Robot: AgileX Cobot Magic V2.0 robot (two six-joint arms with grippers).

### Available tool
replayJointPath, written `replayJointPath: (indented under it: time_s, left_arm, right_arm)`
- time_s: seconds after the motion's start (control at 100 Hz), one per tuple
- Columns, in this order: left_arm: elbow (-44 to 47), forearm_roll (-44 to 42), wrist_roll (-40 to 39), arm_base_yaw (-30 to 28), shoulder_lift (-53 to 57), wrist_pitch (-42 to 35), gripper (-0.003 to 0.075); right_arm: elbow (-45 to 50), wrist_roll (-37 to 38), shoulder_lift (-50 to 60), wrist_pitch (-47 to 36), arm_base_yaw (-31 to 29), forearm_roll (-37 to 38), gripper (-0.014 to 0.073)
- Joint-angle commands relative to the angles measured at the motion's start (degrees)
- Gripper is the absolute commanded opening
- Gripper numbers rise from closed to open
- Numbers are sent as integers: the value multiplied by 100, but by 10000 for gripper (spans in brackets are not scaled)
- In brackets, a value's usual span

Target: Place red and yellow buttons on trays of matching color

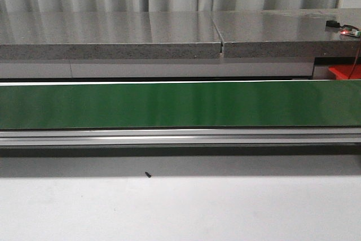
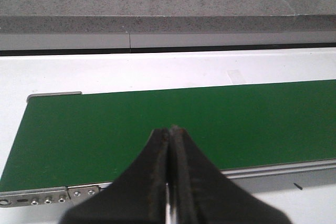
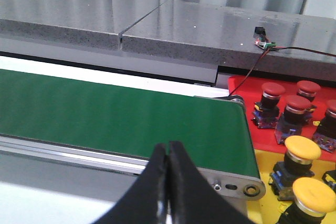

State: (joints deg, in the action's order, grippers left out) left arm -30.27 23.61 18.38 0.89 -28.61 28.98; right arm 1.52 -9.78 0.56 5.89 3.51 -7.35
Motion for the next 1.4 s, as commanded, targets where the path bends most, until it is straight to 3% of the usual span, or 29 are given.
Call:
replayJointPath:
  time_s: [0.0, 0.22, 0.39, 0.44, 0.98, 1.21, 1.39]
  left_arm:
    - [-155, 136, -16, 53, -14, -458, -20]
    - [-121, -467, -341, 53, 194, -1062, -20]
    - [198, -2294, -2609, 53, 806, -1071, -20]
    - [356, -2615, -2965, 53, 984, -1113, -20]
    - [2638, -3076, -2997, 53, 3026, -2251, -20]
    - [3211, -3115, -3008, 53, 3078, -3145, -20]
    - [3199, -3137, -3027, 53, 3078, -3115, -20]
  right_arm:
    - [-89, -10, 110, -486, 1, 64, -69]
    - [-89, -10, 110, -486, 1, 64, -69]
    - [-89, -10, 110, -486, 1, 64, -69]
    - [-89, -10, 110, -486, 1, 64, -69]
    - [-89, -10, 110, -486, 1, 64, -69]
    - [-89, -10, 110, -481, 1, 64, -69]
    - [-89, -10, 110, -481, 1, 64, -69]
